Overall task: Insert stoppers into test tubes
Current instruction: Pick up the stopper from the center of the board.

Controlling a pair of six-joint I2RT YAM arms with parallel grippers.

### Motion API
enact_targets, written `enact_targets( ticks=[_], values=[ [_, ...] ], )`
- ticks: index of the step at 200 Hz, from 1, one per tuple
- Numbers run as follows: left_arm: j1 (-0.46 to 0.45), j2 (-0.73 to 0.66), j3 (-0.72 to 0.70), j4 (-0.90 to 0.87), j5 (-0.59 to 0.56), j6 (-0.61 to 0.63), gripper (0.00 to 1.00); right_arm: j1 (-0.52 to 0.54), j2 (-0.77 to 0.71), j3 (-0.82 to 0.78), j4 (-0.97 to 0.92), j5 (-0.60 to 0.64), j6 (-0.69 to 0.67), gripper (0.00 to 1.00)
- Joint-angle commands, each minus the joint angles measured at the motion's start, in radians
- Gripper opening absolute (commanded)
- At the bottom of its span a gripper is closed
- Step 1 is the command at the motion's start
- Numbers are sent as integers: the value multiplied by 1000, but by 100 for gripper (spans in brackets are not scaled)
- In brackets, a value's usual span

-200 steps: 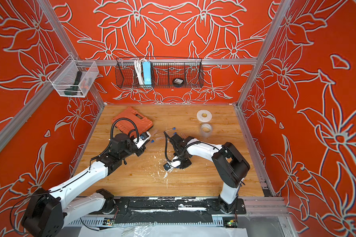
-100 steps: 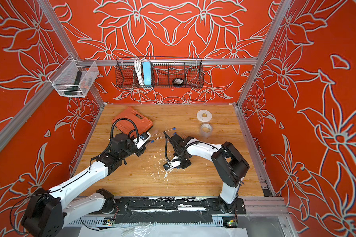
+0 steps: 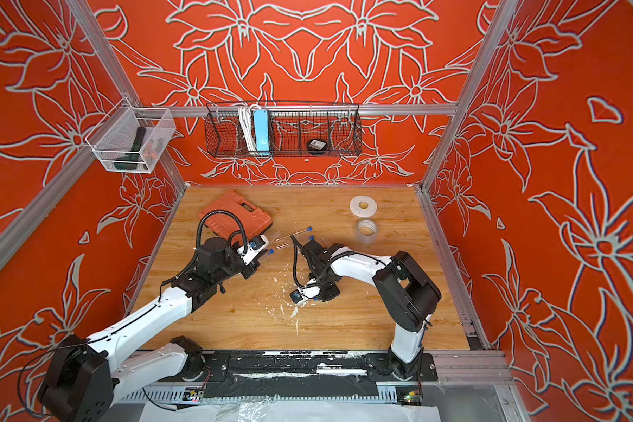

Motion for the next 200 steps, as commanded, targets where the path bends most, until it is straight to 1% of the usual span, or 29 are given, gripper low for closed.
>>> enact_targets(
  ticks=[1, 53, 94, 114, 129, 143, 183, 187, 200],
  values=[
    [5, -2, -1, 11, 15, -3, 0, 6, 26, -16, -15, -13, 15, 15],
    [5, 8, -2, 9, 6, 5, 0, 7, -15, -39, -9, -60, 54, 12],
    [4, 18, 1, -13, 6, 24, 0, 4, -93, -95, 31, -72, 103, 11],
    [-6, 28, 23, -73, 18, 92, 0, -1, -135, -102, 22, -74, 176, 10],
    [-37, 43, 44, -118, -28, 138, 0, -1, -169, -110, 12, -71, 230, 9],
    [-66, 50, 53, -151, -49, 182, 0, -3, -217, -134, 18, -65, 275, 9],
    [-121, 22, 12, -152, -75, 260, 0, -24, -398, -192, 7, -54, 399, 10],
    [-130, 19, 6, -150, -78, 294, 0, -25, -413, -194, 3, -54, 408, 10],
    [-161, 14, -11, -142, -89, 328, 0, -26, -452, -196, -5, -35, 452, 11]
  ],
)
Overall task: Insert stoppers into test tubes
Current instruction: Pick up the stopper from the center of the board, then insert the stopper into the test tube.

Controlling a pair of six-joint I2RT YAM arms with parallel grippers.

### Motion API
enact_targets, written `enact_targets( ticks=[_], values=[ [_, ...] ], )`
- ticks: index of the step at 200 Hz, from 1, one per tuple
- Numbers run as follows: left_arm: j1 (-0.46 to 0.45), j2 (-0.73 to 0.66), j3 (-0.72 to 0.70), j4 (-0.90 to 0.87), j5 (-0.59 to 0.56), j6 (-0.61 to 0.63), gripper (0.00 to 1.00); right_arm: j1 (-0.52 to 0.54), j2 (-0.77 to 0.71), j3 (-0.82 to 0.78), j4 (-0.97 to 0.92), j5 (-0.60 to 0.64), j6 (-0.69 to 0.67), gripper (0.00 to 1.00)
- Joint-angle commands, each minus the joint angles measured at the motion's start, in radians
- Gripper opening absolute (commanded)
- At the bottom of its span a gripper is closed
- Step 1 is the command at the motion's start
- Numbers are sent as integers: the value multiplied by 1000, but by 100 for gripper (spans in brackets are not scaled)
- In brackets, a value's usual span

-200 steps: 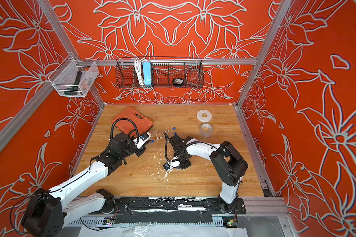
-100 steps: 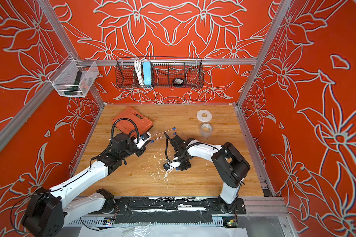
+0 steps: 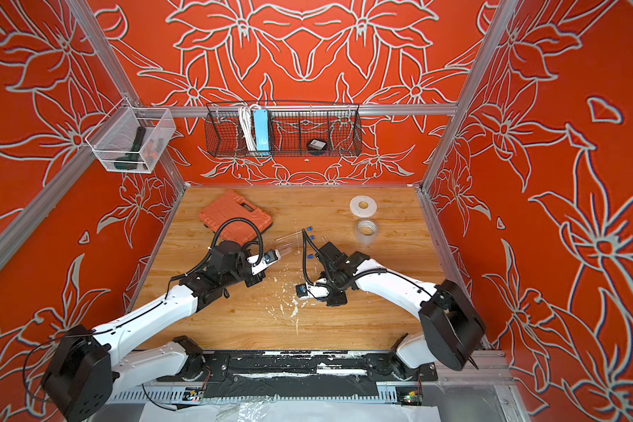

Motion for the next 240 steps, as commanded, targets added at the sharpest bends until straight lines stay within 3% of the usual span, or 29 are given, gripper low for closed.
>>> enact_targets(
  ticks=[1, 71, 151, 240],
  values=[
    [-44, -26, -29, -7, -26, 105, 0, -7, -67, -12, -32, 19, 108, 11],
    [-231, 46, -59, 5, -239, 247, 0, -7, -109, 84, -131, -28, 224, 12],
    [-330, -25, -159, 136, -245, 357, 0, 2, -84, 135, -121, -103, 333, 12],
    [-334, -15, -149, 133, -239, 328, 0, 11, -50, 151, -83, -146, 359, 12]
  ],
)
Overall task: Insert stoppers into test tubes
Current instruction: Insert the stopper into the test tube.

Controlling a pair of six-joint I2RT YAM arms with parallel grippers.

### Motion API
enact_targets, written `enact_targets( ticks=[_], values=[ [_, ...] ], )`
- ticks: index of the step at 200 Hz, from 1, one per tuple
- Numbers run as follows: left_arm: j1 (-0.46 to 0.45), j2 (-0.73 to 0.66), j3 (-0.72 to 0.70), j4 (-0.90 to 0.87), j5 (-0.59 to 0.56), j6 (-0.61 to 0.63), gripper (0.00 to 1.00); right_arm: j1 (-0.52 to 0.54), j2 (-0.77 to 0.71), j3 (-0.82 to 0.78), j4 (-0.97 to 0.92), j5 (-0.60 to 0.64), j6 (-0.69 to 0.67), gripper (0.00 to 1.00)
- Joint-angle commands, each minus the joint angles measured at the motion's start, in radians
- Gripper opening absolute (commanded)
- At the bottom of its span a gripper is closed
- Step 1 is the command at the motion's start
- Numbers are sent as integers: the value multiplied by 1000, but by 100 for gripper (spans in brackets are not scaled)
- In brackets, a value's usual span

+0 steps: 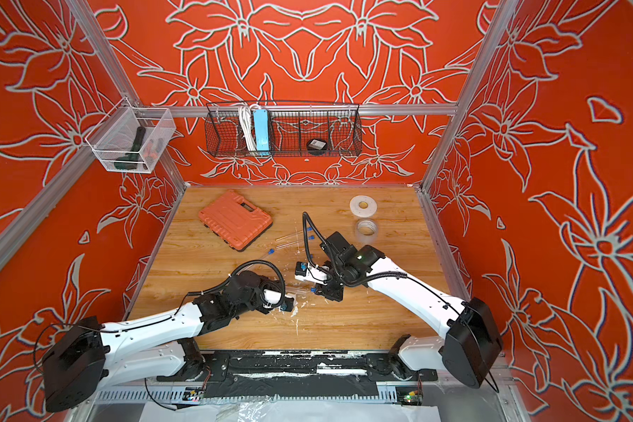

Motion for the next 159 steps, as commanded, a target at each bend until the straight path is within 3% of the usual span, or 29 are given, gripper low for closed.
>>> enact_targets(
  ticks=[1, 159],
  values=[
    [-6, -1, 8, 18, 6, -5, 0, 7, 15, 27, 8, -28, 16, 12],
    [-7, -5, 20, 17, 4, -48, 0, 15, 51, 23, 50, -64, 55, 13]
  ],
)
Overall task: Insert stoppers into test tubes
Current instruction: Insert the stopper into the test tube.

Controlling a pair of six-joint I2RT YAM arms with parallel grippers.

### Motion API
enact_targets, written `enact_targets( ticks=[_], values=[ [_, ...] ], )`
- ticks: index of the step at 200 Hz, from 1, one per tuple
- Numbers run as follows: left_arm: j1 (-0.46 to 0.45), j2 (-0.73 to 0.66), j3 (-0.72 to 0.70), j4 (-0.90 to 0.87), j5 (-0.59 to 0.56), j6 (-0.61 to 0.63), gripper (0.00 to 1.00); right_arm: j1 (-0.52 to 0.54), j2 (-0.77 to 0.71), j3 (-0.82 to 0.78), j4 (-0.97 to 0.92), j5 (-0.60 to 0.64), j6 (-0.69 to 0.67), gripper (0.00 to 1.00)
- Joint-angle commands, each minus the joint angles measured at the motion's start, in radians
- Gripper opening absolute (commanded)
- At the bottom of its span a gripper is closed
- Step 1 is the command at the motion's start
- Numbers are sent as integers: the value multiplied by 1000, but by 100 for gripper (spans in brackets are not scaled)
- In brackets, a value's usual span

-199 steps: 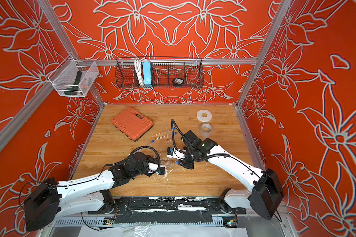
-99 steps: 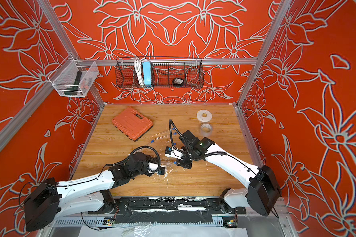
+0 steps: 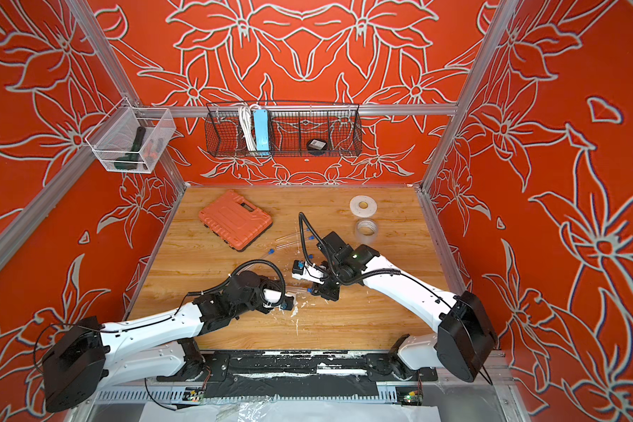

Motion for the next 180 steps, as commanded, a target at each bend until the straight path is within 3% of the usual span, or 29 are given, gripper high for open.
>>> enact_targets(
  ticks=[1, 74, 132, 180],
  values=[
    [-6, -5, 21, 15, 14, -17, 0, 8, 13, 23, 13, -30, 11, 13],
    [-26, -4, 50, -7, 31, -22, 0, 11, 45, 61, -2, -27, 23, 13],
    [-116, -41, 2, 30, -63, 102, 0, 11, 137, 227, -108, -30, 35, 12],
    [-164, -155, -66, 92, -11, 216, 0, 10, 164, 316, -74, -116, 46, 11]
  ],
)
